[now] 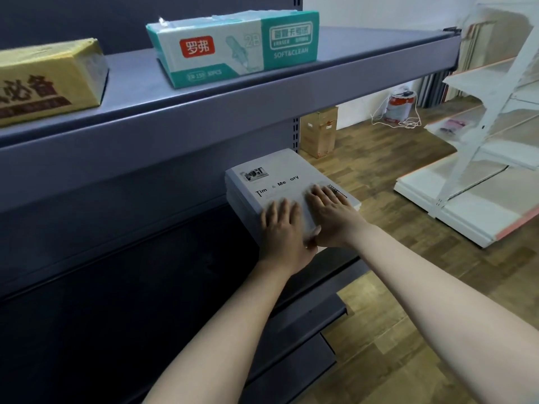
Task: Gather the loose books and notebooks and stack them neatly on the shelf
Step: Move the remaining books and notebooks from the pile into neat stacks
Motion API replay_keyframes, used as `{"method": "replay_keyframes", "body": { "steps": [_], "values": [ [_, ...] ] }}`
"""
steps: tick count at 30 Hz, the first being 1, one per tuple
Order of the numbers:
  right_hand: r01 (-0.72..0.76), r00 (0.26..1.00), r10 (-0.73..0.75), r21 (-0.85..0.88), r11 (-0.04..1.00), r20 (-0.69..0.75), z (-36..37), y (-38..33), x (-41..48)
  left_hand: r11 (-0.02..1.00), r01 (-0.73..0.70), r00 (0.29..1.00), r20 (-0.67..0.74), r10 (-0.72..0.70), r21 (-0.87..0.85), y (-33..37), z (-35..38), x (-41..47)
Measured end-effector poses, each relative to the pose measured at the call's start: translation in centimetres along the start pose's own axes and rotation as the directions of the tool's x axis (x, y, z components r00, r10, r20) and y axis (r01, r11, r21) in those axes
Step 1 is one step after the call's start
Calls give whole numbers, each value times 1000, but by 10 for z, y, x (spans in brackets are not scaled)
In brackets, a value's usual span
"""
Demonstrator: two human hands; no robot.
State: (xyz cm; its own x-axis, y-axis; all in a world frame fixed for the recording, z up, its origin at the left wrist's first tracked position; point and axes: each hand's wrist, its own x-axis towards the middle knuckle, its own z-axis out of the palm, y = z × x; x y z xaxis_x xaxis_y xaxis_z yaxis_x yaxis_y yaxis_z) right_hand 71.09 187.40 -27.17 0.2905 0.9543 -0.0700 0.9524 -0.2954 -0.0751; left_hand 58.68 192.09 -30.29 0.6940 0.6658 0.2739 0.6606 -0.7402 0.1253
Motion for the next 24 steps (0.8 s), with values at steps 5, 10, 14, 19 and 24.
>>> {"method": "replay_keyframes", "body": {
  "steps": [5,10,14,19,24],
  "values": [
    [-94,995,94,3,996,-16,3,-12,-5,1000,11,998,57,-10,-15,-1,-2,4],
    [-103,994,104,48,993,-19,11,-38,-28,995,-70,963,264,47,76,-8,-21,-1],
    [-99,995,98,71,993,11,3,-55,-51,965,-123,965,255,63,230,-29,-37,-30],
    [-38,999,38,38,999,-9,-17,-91,-63,960,-9,962,263,-68,281,-60,-66,-69],
    [99,995,-98,47,994,-35,-28,-154,-71,944,98,964,205,-168,314,-106,-109,-110]
  ]
}}
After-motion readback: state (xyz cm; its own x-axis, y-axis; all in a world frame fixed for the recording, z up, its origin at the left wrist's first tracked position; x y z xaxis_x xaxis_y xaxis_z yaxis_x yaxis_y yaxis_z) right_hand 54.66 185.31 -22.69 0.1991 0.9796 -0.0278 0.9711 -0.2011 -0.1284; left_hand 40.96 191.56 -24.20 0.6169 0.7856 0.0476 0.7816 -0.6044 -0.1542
